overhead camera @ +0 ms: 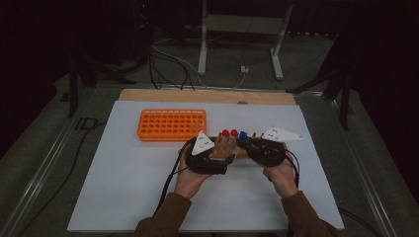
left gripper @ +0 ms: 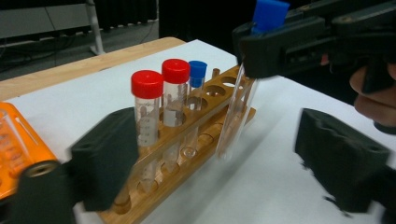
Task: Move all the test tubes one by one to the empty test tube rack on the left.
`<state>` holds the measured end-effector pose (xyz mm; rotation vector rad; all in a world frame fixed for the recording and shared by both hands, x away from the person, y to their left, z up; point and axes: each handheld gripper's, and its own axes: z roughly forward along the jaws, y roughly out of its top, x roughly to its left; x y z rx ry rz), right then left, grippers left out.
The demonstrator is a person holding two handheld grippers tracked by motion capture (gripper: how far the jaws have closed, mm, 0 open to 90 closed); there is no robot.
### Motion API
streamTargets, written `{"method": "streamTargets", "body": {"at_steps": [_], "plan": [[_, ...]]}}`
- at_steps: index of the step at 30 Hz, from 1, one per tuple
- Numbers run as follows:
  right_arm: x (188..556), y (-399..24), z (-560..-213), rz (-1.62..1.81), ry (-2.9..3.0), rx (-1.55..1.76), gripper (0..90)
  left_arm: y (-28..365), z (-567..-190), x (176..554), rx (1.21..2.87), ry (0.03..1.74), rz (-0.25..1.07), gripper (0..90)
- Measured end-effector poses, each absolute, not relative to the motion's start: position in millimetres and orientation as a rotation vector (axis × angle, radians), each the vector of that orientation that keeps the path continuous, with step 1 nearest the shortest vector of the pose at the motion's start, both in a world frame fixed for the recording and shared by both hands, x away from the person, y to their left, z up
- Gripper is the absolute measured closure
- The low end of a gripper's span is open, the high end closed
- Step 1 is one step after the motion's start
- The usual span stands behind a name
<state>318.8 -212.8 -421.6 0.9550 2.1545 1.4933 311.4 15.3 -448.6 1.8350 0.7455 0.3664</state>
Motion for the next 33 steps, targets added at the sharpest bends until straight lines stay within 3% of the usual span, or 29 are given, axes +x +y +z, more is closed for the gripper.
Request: {"method": "streamTargets", "body": {"at_steps": [8, 17, 21, 33], "plan": [[315, -202, -423, 1.523, 2.198, 0.934, 76.1, 5, -454, 312, 1.869, 0.724, 0.356, 50.1], [314, -197, -426, 1.533, 2.229, 0.928, 76.1, 1, -455, 310, 1.892, 0.686, 0.355, 75.2], [314, -197, -426, 1.545, 2.232, 0.932, 75.0, 0, -455, 308, 1.896, 0.672, 0.362, 77.6], [313, -212, -420, 1.583, 2.167, 0.931, 34.2, 18, -452, 313, 1.866, 0.728, 0.414, 77.7]]}}
